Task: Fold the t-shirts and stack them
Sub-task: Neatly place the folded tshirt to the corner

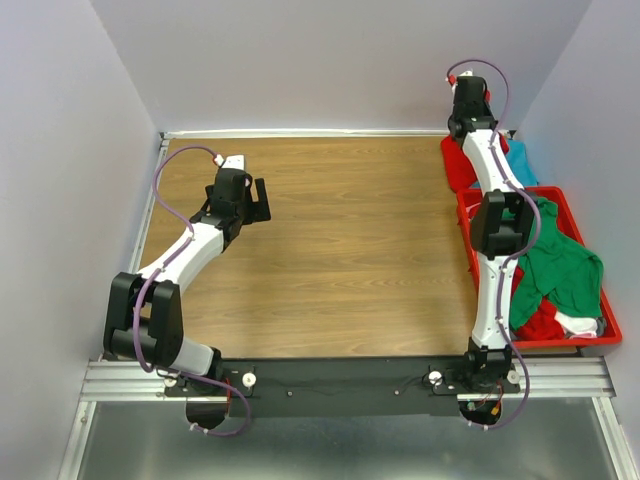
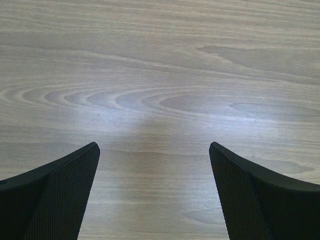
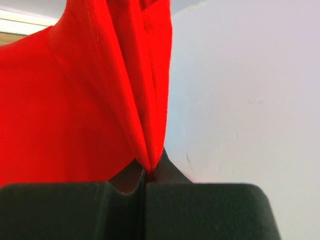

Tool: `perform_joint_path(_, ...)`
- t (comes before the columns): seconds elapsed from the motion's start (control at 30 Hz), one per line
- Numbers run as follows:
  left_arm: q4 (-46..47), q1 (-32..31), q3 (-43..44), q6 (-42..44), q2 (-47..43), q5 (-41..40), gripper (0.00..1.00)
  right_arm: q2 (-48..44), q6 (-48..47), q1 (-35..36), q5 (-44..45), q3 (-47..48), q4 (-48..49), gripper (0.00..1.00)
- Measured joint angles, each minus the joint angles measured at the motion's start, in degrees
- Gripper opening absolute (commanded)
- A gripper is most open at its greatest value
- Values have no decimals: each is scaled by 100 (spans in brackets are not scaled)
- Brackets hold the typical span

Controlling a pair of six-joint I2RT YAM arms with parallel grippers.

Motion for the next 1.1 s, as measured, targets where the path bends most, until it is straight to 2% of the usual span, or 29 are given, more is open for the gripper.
perform_joint_path(0.6,0,0,0,46,0,2,98,407,229,-492,0,-4,367,4)
perform_joint_path(0.77,0,0,0,66,0,2,98,503,343,-691,-2,-46,496,9)
perform_joint_path(0.93,0,0,0,81,0,2,98,625,387,-800,-7,-68,745,10)
perform_joint_path(1.03,2,0,0,90,0,2,98,776,431,-835,-9,-79,885,17)
perform_joint_path(1.1,2,0,0,94,0,2,98,866,442,-850,-11,-79,922,17)
